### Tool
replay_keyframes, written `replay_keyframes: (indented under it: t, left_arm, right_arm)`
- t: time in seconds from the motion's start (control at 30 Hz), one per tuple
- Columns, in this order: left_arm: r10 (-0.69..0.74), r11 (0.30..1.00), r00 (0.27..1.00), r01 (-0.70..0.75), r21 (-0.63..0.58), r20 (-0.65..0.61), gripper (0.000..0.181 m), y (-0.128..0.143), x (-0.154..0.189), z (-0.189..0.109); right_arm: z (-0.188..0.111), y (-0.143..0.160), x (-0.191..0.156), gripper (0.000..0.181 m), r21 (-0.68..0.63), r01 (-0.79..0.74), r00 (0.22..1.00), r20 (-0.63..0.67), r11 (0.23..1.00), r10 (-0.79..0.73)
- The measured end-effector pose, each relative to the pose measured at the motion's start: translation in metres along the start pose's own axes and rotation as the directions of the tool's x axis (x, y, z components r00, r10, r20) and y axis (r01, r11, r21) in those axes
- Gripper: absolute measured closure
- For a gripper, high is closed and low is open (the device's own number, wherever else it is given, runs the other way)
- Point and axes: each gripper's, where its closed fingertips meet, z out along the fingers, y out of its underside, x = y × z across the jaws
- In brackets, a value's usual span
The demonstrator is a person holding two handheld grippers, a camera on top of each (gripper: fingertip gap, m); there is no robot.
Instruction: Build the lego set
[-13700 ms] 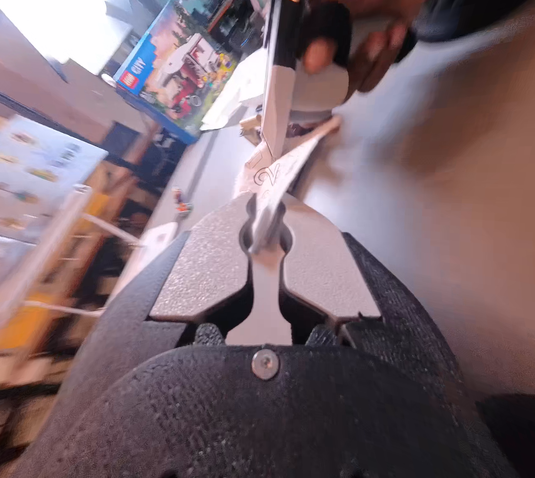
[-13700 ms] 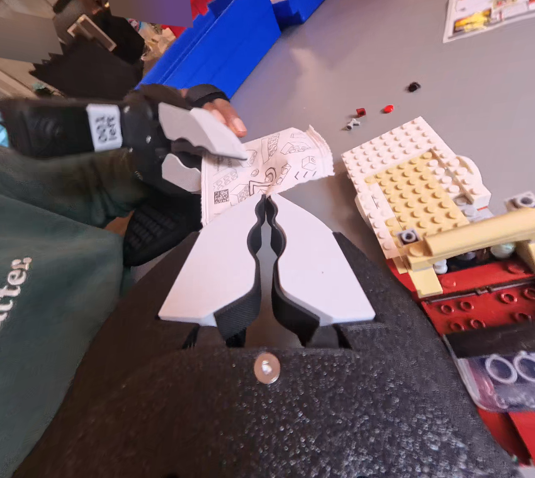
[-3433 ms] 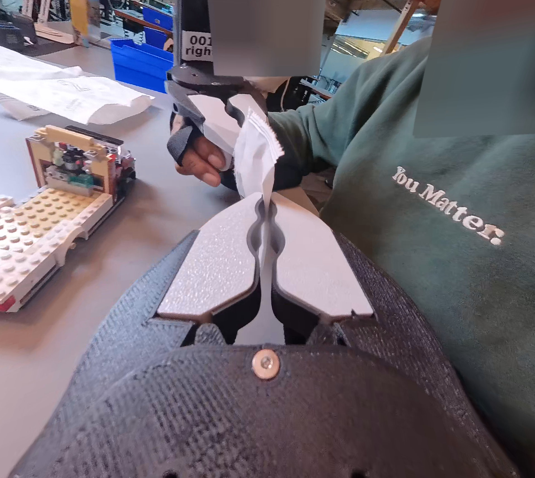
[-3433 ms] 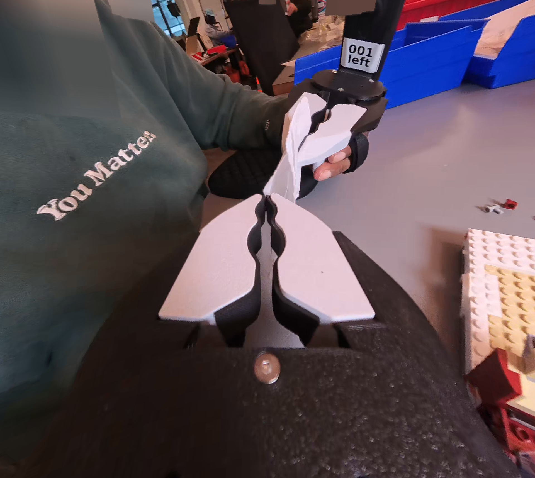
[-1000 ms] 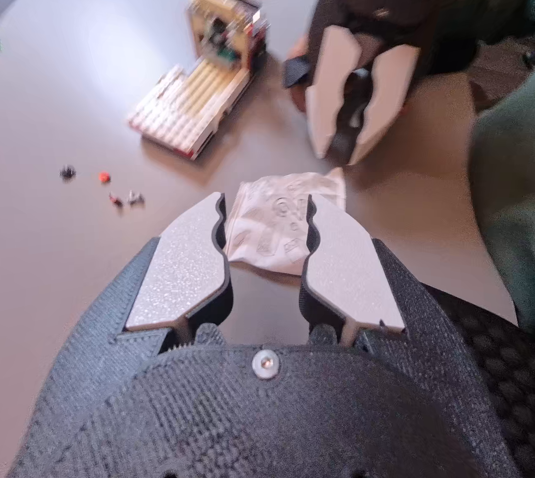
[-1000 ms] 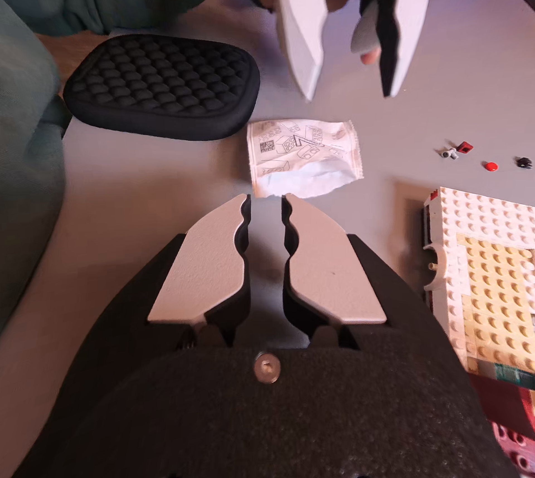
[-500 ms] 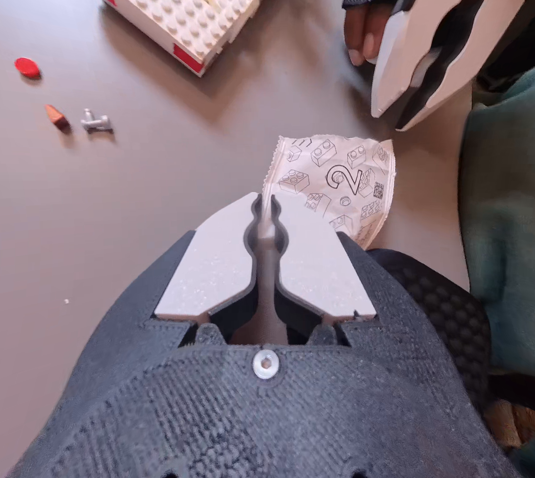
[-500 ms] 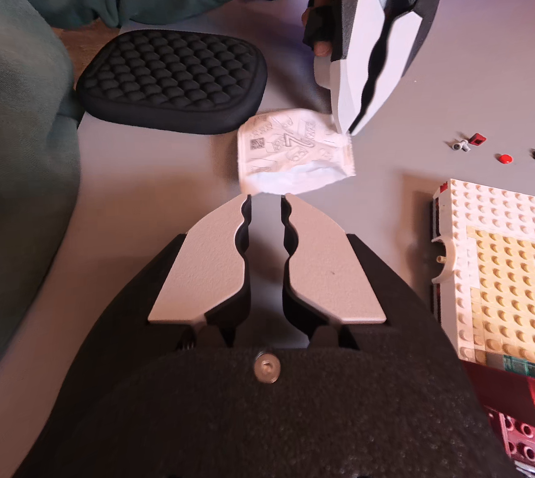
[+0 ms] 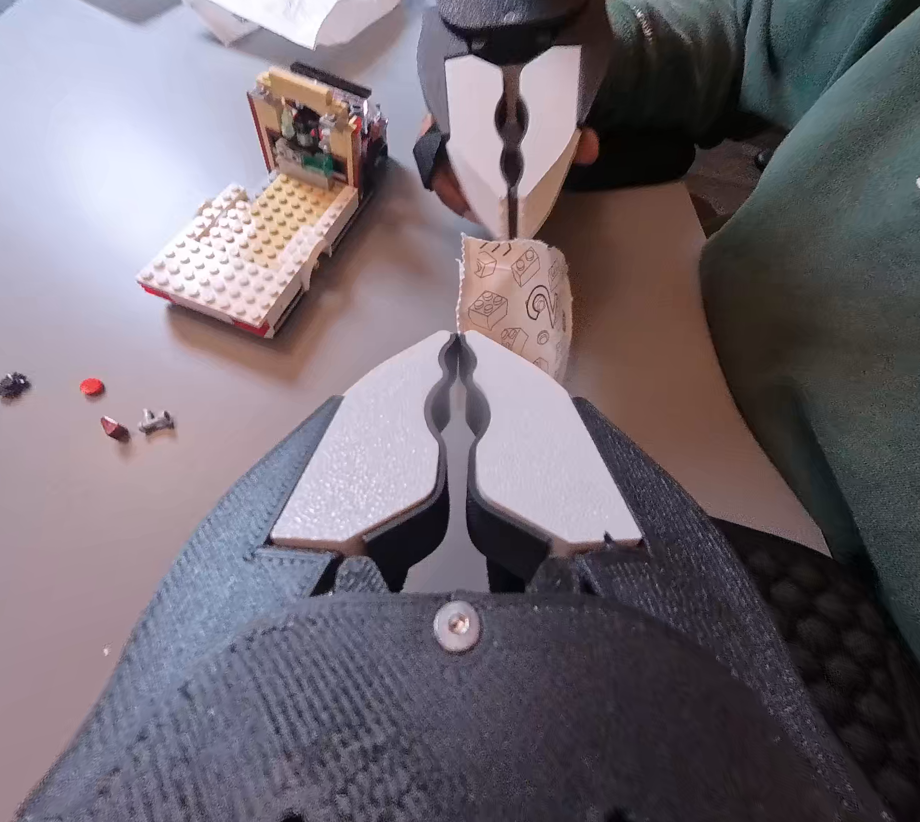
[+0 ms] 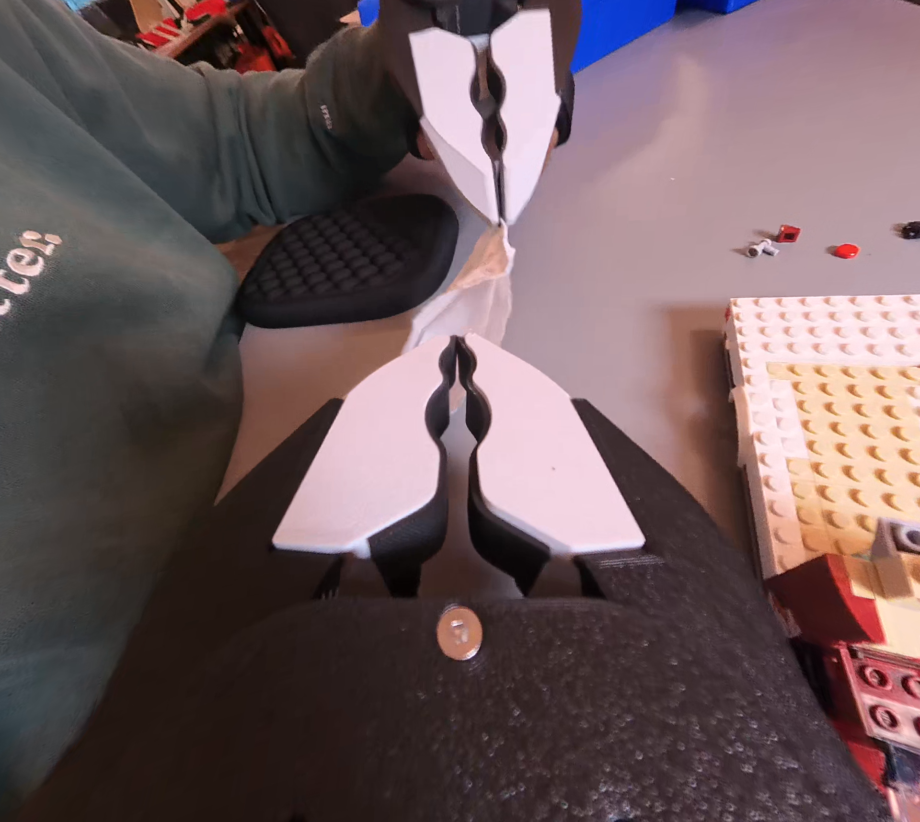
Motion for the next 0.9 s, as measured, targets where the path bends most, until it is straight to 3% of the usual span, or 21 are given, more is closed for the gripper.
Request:
replay_keyframes:
  t: [0.23, 0.43, 0.57, 0.7, 0.9]
  left_arm:
    - [0.09, 0.994, 0.996, -0.09, 0.068, 0.016, 0.181, -0.021, 0.021, 0.017]
    - [0.14, 0.989, 0.99, -0.141, 0.055, 0.009, 0.181, -0.025, 0.035, 0.024]
    - [0.154, 0.987, 0.988, -0.154, 0.049, 0.002, 0.181, -0.024, 0.038, 0.025]
    - [0.156, 0.984, 0.987, -0.158, 0.081, 0.025, 0.181, -0.027, 0.03, 0.016]
    - [0.099, 0.958, 0.995, -0.104, 0.268, 0.031, 0.181, -0.045, 0.014, -0.011]
  right_arm:
    - [0.017, 0.021, 0.006, 0.175, -0.144, 0.118, 0.986, -0.097, 0.982, -0.133]
    - [0.026, 0.025, -0.006, 0.152, -0.182, 0.226, 0.966, -0.081, 0.957, -0.244]
    - [0.027, 0.026, -0.008, 0.152, -0.189, 0.232, 0.966, -0.067, 0.954, -0.248]
    - [0.01, 0.024, -0.001, 0.153, -0.224, 0.241, 0.962, -0.073, 0.944, -0.263]
    - [-0.033, 0.014, 0.017, 0.142, -0.157, 0.167, 0.975, -0.122, 0.973, -0.187]
